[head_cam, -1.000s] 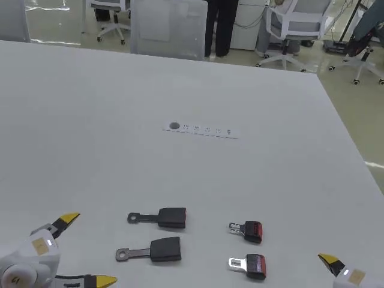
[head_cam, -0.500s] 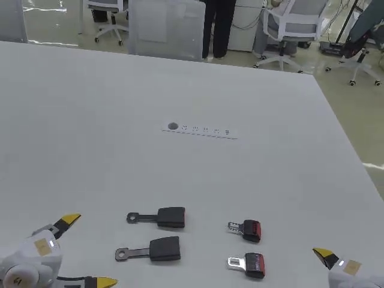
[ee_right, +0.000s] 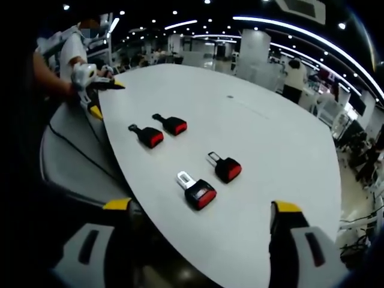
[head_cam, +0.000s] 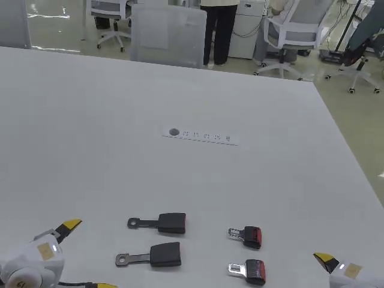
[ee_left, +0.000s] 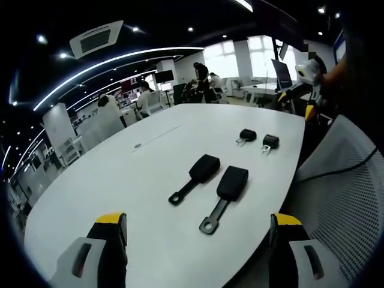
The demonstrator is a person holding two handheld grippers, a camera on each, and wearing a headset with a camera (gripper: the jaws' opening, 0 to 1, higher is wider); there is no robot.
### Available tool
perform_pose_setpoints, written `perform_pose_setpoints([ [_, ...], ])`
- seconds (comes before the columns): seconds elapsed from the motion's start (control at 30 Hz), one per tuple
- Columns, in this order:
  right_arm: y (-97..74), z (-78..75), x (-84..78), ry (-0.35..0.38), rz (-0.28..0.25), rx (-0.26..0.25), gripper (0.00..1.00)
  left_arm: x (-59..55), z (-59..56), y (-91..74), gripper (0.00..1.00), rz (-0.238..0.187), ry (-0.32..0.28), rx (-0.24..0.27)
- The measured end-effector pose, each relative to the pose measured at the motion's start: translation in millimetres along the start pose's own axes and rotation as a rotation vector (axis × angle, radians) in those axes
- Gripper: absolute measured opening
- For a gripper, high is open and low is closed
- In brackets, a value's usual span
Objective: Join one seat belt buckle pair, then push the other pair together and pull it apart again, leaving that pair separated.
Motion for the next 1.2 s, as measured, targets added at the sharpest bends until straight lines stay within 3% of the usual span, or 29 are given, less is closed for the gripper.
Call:
perform_pose_setpoints([
  [0.27,6.7,2.7,2.2,-0.054,-0.02,0.044,0.94,-2.4,-4.7,0.4,1.0,0.02,0.002,-0.033],
  [0.37,10.2,12.4,4.3,-0.099,-0.039,0.124,0.95,-1.6,-2.6,-0.2,1.0,0.021,-0.008,-0.029],
  [0.47,13.1,14.7,-0.6,-0.123,-0.033,0.16,0.95,-3.8,0.0,0.3,1.0,0.021,-0.006,-0.033],
  [0.67,13.5,-3.2,-8.4,-0.073,-0.024,0.137,0.93,-5.8,-4.7,-0.2,1.0,0.04,0.021,-0.051],
  [0.93,10.5,-18.8,-10.5,-0.069,-0.007,0.083,0.86,-5.0,0.0,-1.0,1.0,0.072,0.024,-0.043],
  [1.2,13.4,-19.9,-4.3,-0.091,-0.013,0.084,0.81,-8.1,-9.6,-1.2,1.0,0.124,0.049,-0.062],
])
Point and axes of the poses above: the centre of the closed fingertips' face, and the gripper's own axes: y roughly forward along the fingers, z roughly to its left, x roughly out of its top, the point moved 1 cm from there along -y, roughly backward along the fingers, and after that the axes turned 13 degrees about -y, right-handed, at the moved point
